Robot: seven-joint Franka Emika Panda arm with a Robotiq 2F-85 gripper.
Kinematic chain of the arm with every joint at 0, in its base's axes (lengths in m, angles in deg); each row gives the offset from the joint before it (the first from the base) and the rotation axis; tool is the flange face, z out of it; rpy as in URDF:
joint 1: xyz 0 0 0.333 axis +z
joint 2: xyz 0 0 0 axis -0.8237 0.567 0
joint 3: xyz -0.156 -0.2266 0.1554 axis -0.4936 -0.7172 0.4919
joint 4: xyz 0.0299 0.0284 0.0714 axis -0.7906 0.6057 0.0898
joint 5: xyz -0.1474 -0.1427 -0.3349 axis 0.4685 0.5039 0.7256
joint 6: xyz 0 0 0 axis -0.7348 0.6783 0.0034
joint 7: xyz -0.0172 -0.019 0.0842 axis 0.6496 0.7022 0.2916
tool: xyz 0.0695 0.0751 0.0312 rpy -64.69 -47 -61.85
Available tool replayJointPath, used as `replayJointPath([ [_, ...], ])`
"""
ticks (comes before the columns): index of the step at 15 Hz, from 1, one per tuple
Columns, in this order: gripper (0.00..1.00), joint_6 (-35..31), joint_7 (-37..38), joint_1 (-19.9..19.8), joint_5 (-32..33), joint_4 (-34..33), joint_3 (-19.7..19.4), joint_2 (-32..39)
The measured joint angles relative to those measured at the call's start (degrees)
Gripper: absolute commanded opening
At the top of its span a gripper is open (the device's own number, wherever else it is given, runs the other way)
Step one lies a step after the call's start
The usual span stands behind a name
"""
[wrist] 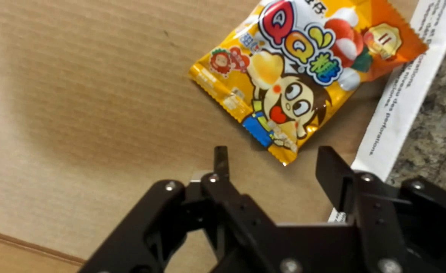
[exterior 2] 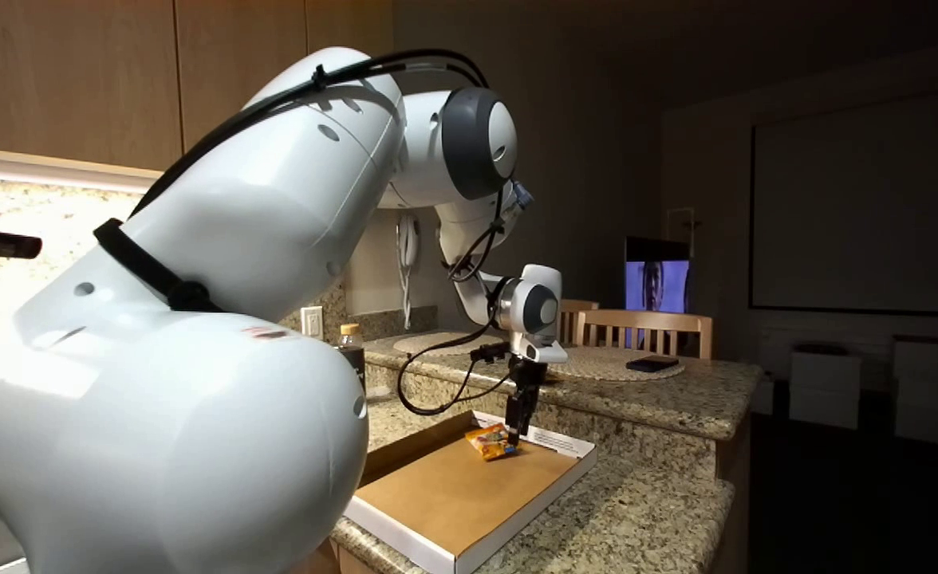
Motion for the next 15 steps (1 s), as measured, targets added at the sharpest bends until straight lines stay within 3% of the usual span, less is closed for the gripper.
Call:
replayJointPath([
  [2,1.00,0.00,-0.59,0.00,0.00,0.05,0.27,0.00],
  [11,1.00,1.23,-0.87,0.89,0.16,0.01,0.56,0.86],
  [12,0.75,1.57,-0.87,1.10,0.31,0.00,0.55,1.06],
  [13,0.74,1.79,-0.87,1.30,0.48,-0.04,0.54,1.24],
  [15,0.60,2.17,-0.87,1.52,0.78,-0.15,0.52,1.51],
])
